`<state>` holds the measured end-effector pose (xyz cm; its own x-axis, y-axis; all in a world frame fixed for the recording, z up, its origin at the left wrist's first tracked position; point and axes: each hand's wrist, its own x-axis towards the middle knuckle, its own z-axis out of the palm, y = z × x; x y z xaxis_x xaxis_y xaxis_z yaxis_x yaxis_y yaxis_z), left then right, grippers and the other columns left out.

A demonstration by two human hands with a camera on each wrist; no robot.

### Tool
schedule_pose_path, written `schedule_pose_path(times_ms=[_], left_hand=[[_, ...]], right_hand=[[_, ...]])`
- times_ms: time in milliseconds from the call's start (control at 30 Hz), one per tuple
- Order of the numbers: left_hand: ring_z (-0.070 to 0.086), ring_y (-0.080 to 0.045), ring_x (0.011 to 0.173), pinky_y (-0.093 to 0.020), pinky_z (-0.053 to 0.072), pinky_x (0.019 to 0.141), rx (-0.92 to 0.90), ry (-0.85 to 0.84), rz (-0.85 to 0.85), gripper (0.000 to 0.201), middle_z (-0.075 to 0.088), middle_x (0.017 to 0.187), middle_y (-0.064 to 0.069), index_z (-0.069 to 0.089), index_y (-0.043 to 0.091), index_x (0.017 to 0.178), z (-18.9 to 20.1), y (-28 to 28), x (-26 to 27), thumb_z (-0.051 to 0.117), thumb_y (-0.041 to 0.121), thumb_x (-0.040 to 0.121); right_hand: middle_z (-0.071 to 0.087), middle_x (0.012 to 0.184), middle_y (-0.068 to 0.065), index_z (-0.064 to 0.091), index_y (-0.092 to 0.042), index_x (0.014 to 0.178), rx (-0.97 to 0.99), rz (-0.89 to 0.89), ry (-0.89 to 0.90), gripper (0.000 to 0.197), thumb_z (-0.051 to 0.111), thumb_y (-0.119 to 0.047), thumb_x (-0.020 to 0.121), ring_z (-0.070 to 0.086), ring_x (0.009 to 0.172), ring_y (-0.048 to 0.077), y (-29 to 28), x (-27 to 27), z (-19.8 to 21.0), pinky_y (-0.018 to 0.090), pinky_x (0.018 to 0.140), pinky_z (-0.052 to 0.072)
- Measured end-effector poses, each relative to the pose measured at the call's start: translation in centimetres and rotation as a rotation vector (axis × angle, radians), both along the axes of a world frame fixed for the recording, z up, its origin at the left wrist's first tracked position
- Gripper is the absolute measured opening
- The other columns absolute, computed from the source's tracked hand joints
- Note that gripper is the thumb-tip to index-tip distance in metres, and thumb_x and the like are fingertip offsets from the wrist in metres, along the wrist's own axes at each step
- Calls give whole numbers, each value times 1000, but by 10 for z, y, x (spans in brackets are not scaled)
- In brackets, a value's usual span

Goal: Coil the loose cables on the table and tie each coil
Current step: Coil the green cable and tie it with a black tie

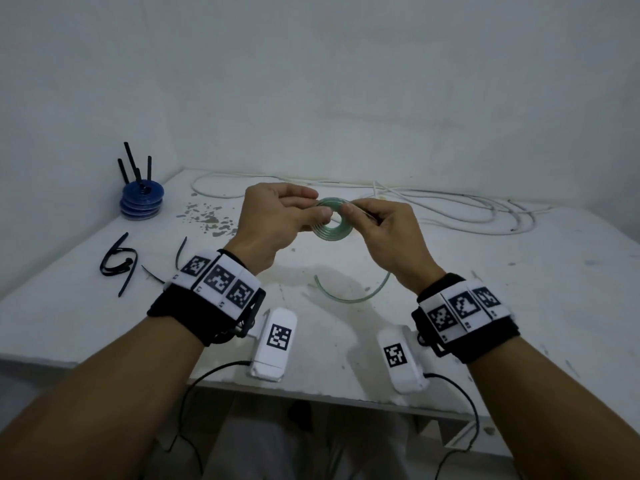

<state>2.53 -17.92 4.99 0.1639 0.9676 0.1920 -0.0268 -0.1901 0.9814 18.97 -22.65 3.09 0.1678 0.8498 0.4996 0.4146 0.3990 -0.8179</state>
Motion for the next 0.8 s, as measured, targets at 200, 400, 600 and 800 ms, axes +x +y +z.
schedule_pose_path(times_ms=[200,400,600,800], left_hand=[[73,-17,62,-20,55,56,-32,-33,-100,31,75,74,-9,68,-5,98,5,-1,-1,82,-5,70],[74,-25,73,-37,62,74,-28,-38,-49,26,76,78,-9,70,4,89,2,6,-5,85,-1,68],[75,-23,77,-30,61,70,-18,-51,-109,27,76,85,-14,70,-1,96,-5,5,-9,82,-2,71],[72,-18,81,-27,60,74,-28,220,-333,15,76,90,-13,74,0,97,-1,10,-16,71,11,87]], right_hand=[[62,58,-21,73,-15,87,-28,-21,-26,14,63,-17,97,53,57,-6,1,2,6,7,59,39],[49,61,-3,71,-2,86,-108,-30,-138,37,58,-35,98,35,52,6,2,-6,8,18,51,30],[45,51,-12,69,-4,78,-122,-65,-176,30,64,-28,96,38,41,1,2,-7,13,12,45,29],[45,54,-7,69,0,83,-112,-43,-178,29,63,-24,96,36,41,3,1,-5,7,13,44,28]])
